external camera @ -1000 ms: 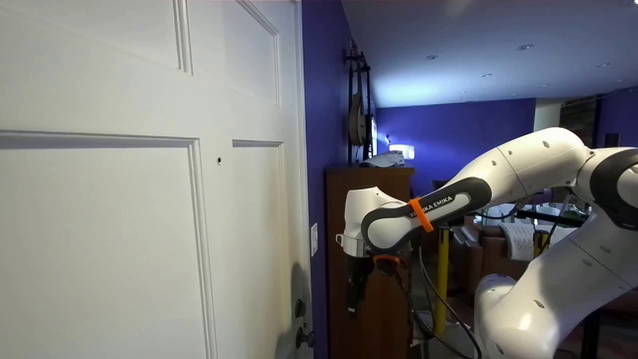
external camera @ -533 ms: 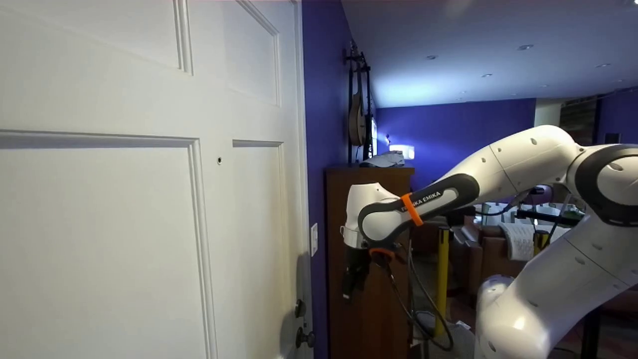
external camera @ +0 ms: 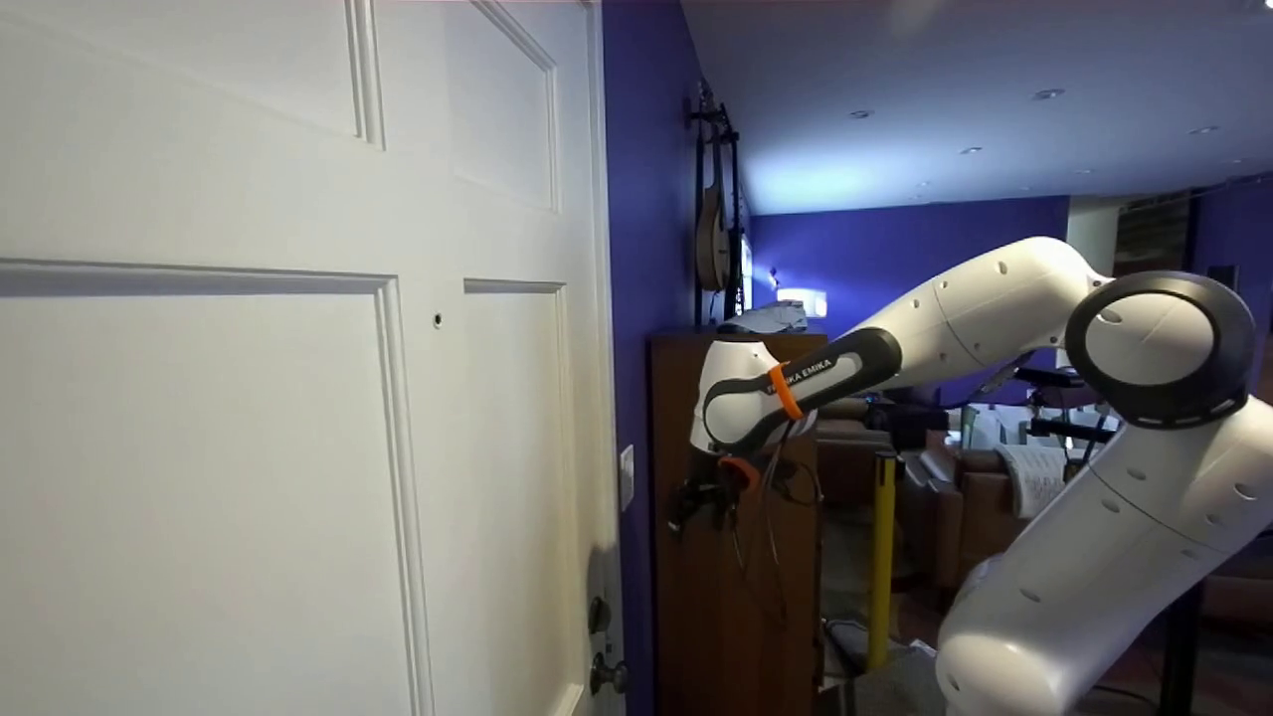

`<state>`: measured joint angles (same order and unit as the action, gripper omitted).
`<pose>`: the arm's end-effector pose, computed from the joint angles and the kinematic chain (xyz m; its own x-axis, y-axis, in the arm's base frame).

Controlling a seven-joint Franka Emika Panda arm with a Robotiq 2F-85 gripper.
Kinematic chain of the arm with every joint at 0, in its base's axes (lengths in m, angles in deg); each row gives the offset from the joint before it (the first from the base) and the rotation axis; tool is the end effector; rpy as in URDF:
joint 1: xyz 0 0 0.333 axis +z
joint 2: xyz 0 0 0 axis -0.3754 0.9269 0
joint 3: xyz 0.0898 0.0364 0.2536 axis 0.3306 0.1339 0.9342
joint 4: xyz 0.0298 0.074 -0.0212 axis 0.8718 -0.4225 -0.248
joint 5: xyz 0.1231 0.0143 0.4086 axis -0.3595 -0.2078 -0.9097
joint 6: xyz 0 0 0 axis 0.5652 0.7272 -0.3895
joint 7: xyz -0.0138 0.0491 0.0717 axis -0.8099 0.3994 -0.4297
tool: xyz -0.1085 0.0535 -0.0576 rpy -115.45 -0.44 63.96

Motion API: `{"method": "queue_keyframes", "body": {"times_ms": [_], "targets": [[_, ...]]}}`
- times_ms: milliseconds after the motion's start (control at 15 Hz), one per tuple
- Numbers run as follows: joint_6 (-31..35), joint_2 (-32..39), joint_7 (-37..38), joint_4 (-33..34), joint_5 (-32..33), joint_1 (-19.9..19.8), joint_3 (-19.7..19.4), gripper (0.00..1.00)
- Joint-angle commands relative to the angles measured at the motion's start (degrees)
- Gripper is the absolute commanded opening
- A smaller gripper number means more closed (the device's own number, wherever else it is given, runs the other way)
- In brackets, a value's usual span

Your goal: Hang the snapback on the door

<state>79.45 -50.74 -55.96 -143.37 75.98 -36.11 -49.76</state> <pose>0.4367 -0.1544 0.3746 0.8694 -0.4305 0.2423 -0.4326 -0.9003 -0.0474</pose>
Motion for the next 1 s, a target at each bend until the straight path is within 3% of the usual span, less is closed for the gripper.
{"method": "queue_keyframes", "body": {"times_ms": [0, 733, 933], "targets": [[-1.31, 1.66, 8.22, 6.05, 2.34, -4.40, 0.53, 1.00], [-3.86, 5.89, 27.51, 24.57, 13.45, -18.55, -0.42, 1.00], [-4.90, 8.03, 29.14, 29.55, 10.10, -18.37, -2.97, 1.00]]}}
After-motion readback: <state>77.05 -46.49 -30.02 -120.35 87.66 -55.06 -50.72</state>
